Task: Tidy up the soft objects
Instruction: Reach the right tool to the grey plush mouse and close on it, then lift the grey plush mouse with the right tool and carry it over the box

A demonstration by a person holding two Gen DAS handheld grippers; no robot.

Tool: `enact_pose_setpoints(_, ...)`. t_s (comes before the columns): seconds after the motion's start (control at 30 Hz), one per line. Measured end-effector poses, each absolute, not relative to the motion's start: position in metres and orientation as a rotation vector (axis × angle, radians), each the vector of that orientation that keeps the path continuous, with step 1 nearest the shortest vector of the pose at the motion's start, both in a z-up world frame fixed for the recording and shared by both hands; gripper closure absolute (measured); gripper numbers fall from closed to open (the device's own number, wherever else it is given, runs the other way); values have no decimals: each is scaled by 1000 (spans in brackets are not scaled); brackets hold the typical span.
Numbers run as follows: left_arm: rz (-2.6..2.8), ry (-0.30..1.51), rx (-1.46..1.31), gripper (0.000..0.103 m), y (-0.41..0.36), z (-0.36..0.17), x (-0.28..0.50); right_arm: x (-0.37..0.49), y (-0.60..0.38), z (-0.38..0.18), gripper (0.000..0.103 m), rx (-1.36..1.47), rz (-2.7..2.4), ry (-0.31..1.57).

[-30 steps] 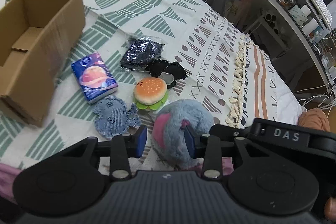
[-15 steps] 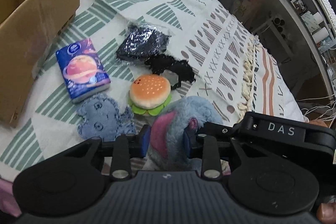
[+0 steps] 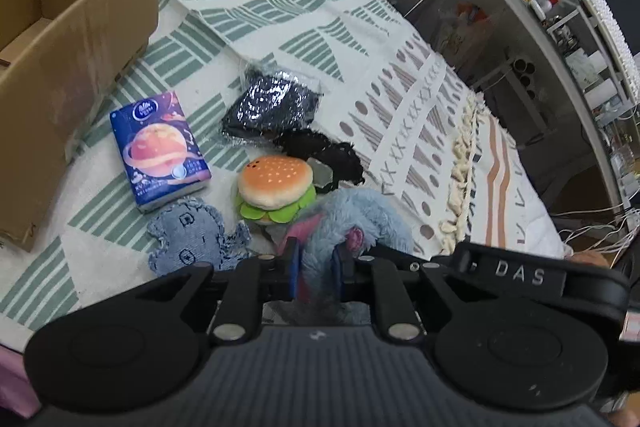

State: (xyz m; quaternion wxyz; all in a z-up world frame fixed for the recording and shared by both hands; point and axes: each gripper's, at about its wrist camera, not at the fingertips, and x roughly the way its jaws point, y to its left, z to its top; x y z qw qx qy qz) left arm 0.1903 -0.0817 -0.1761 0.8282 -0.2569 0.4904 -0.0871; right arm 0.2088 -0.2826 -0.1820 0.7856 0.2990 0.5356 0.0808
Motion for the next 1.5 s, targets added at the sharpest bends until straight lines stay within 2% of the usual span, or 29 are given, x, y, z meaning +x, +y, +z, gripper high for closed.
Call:
enact_pose_setpoints(0.27, -224, 963, -547, 88, -73, -148, 179, 190, -288, -158, 77, 687, 225, 1064)
enact_pose_setpoints(0.8, -276, 867, -603, 88, -36, -112, 161, 166, -250, -106, 77, 596, 209, 944)
enact_pose_setpoints(1.5, -202, 706, -741, 88, 59, -78, 145, 177, -159, -54, 77, 499, 337, 847)
